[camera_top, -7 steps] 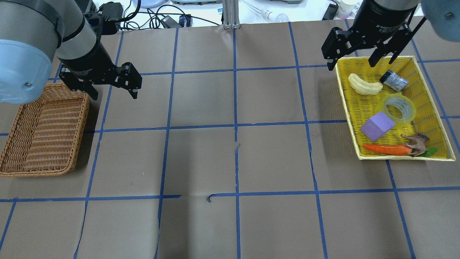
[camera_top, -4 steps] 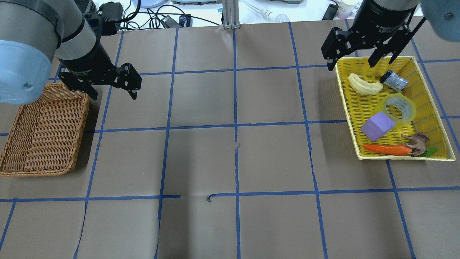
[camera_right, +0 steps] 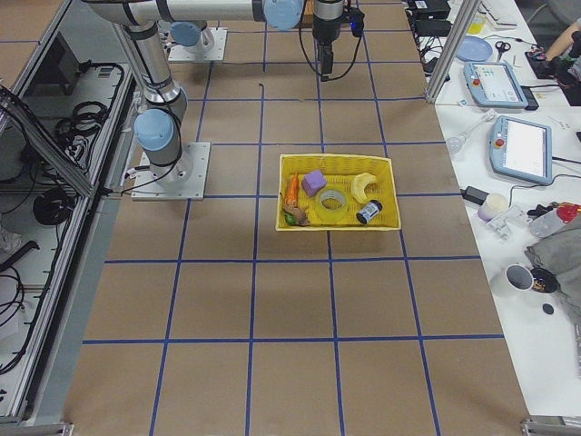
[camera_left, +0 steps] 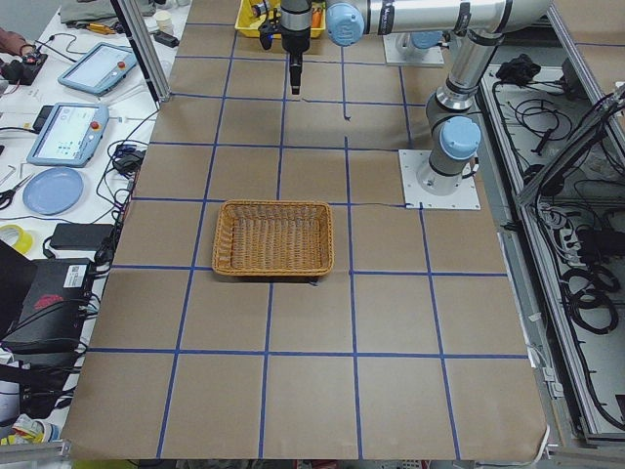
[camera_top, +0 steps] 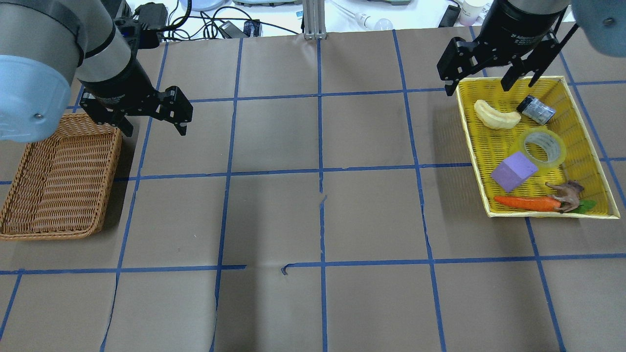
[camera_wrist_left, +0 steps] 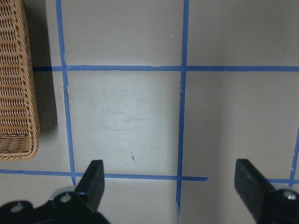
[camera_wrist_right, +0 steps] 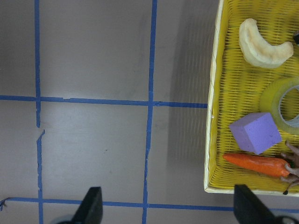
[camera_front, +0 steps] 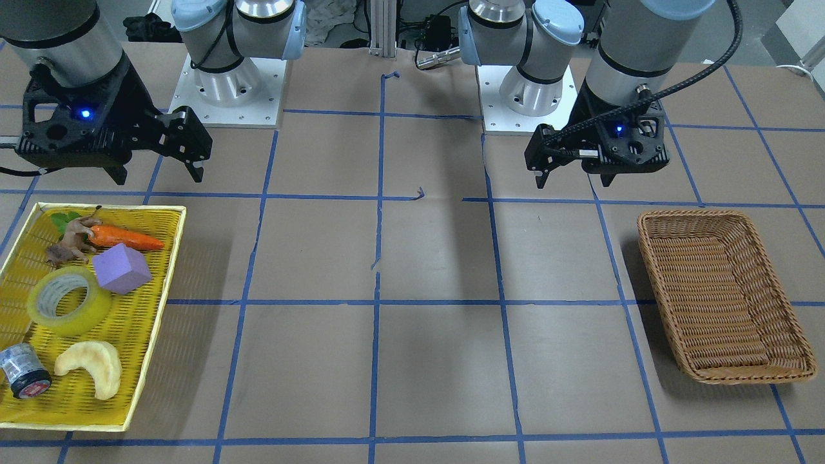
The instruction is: Transfer tape with both arms
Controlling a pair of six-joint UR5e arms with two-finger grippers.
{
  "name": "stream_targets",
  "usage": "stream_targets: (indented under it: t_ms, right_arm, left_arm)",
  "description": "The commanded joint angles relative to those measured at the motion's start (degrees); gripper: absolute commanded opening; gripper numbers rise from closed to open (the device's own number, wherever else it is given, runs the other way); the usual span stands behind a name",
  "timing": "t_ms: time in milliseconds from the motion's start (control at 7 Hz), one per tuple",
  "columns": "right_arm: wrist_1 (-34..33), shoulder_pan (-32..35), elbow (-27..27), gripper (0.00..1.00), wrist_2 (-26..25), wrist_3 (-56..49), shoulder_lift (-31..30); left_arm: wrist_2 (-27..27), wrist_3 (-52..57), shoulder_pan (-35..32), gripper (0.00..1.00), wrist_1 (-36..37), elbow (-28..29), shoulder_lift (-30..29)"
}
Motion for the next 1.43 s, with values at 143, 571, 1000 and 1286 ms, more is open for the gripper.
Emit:
stream_targets:
  t_ms: [143,571,1000,1286]
  right_arm:
    - [0.1,0.0,-0.5,1.0,-0.2,-0.1,0.8]
    - [4.7,-0.5,-6.7,1.0,-1.9,-1.0,5.8]
    - [3.8,-4.5,-7.7,1.0,-5.1,-14.6,8.8]
    - [-3.7,-12.5,-1.8,1.0,-4.6,-27.5,10.6]
  left_arm:
    - [0.0,0.0,0.0,1.0,0.1,0.0,0.0]
    - [0.0,0.1,0.1,1.0,0.1,0.0,-0.1]
    - [-0.1,0.1,0.2,1.0,0.4,0.0,0.0]
    - [0.0,0.1,0.2,1.0,0.4,0.0,0.0]
